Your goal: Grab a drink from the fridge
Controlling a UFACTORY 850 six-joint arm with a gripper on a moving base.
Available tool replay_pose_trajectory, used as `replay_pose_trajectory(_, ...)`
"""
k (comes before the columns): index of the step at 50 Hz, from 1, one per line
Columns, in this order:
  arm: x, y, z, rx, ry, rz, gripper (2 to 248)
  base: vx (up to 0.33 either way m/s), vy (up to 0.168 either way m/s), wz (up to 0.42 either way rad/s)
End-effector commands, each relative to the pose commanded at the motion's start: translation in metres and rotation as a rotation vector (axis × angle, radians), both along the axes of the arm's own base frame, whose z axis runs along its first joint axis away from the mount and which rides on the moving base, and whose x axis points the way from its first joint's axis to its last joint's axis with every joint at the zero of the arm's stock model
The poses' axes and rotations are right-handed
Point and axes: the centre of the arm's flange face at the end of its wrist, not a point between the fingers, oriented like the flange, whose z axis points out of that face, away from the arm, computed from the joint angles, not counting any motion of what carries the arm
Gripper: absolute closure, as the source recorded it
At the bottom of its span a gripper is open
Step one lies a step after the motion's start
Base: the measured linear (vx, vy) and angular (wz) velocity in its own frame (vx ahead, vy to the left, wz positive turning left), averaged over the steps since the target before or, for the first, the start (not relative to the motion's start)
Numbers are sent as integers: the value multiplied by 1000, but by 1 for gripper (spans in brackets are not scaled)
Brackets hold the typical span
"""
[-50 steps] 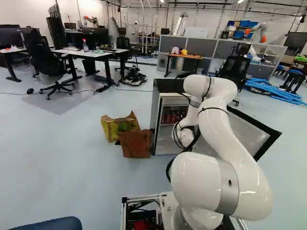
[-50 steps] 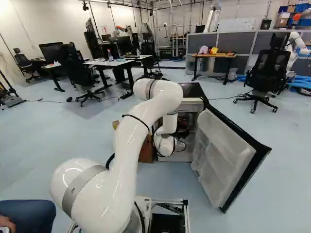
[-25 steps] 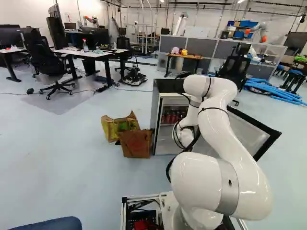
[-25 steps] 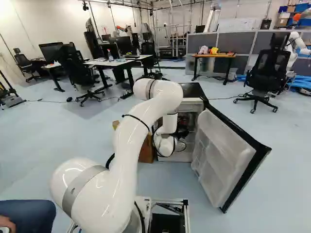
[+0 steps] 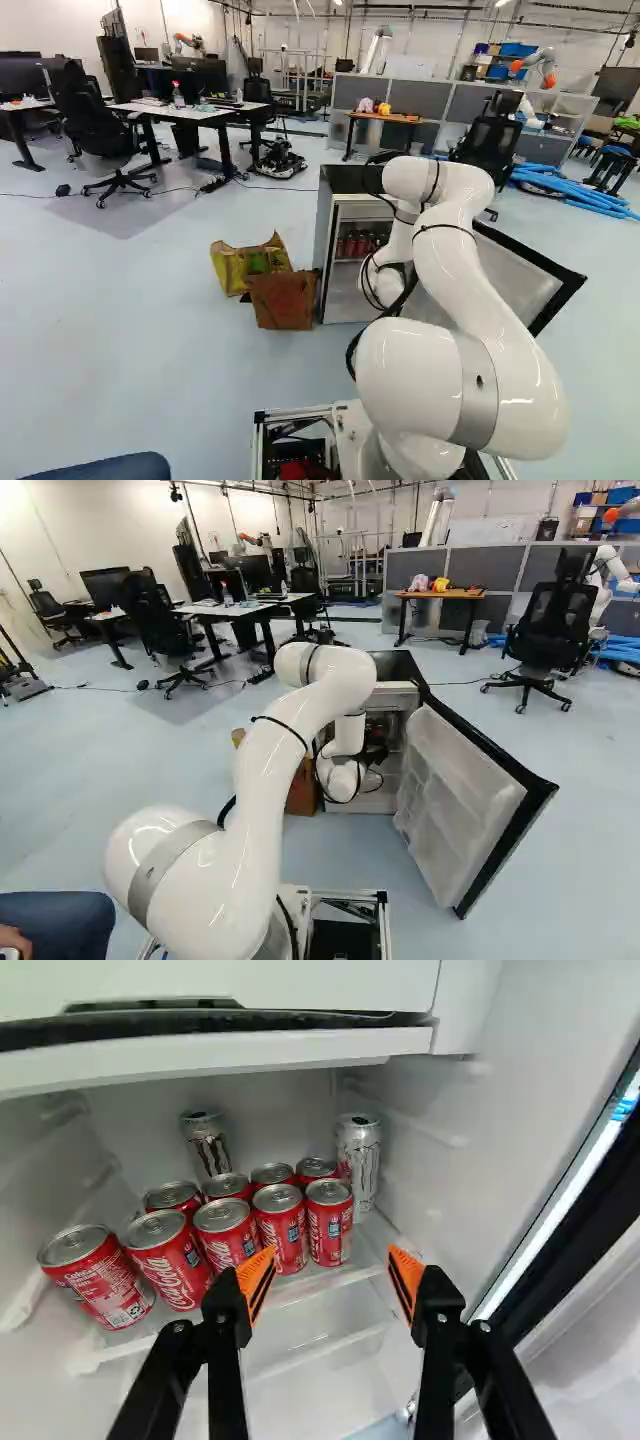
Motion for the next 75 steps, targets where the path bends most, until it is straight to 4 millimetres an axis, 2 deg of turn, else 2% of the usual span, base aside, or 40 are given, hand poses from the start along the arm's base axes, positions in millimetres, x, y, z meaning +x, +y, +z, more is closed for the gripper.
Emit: replay_pose_trajectory(75,33,-26,-21,-6,-11,-21,82,0,0,0)
